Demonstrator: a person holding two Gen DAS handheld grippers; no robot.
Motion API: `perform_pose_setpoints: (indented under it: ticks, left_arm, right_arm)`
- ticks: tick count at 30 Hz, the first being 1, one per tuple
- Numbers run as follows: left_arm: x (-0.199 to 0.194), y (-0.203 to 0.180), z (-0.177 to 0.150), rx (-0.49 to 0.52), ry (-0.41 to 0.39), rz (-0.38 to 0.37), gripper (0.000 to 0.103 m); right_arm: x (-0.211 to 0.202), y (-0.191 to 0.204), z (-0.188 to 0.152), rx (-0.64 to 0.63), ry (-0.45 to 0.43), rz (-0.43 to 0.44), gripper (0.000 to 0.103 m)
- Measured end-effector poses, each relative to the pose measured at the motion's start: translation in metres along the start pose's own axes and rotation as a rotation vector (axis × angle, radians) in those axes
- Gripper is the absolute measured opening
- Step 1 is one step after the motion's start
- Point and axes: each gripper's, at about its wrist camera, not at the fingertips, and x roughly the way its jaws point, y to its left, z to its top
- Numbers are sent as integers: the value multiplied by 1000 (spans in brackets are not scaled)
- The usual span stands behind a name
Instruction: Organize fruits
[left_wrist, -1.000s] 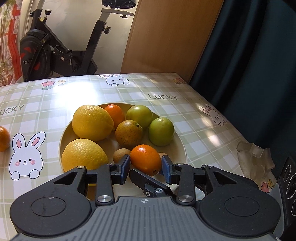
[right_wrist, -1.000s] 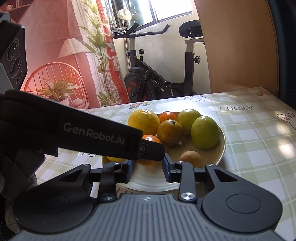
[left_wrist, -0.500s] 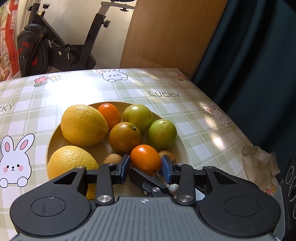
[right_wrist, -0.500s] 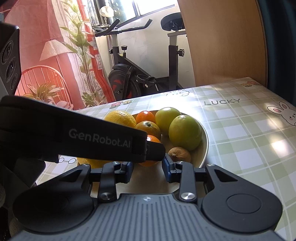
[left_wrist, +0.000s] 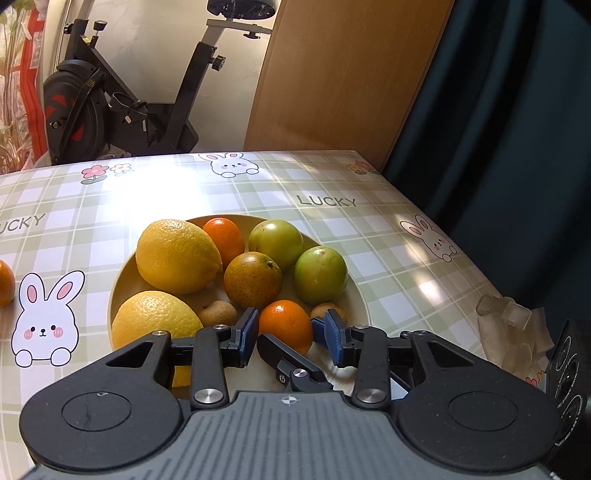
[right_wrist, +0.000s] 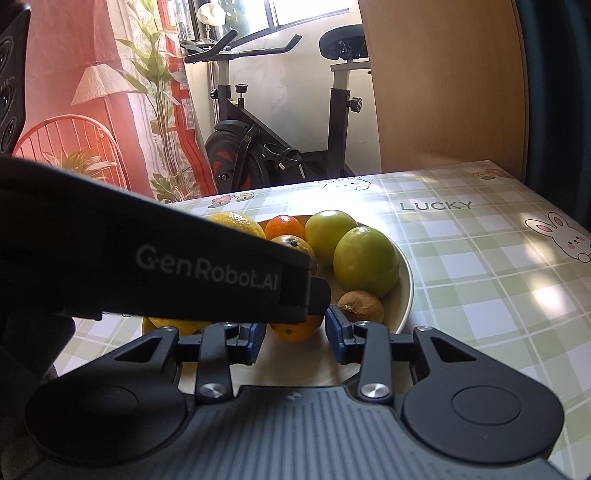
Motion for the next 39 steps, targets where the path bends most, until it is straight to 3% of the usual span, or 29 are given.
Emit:
perform_pose_setpoints:
  ticks: [7,12,16,20,24,29,34,39]
  left_arm:
    - [-48,27,-3,-86,-106,27,43]
    - [-73,62,-8,-128,-122,80,43]
    - [-96,95,-13,-151,-150,142,43]
    - [-112,125,-14,-189,-153,185,43]
    - [-124,146,-7,-135,-125,227,43]
    - [-139,169,1,-156,-160,234,43]
    - [-140,180,2,-164,-179,229,43]
    - [-127,189,-3,-199,-170,200,43]
  right_arm:
    - [-20,2,-8,-25,-105,23,46]
    - [-27,5,-9,-50,-140,45,47]
    - [-27,7,-9,-60,-140,57,47]
    - [-25,23,-12,-76,-108,141,47]
    - [-19,48,-12,-126,-96,207,47]
    - [-7,81,-11,-174,-113,236,59]
    - [-2,108,-8,-213,-155,247,58]
    - [16,128,-7,-245,-127,270,58]
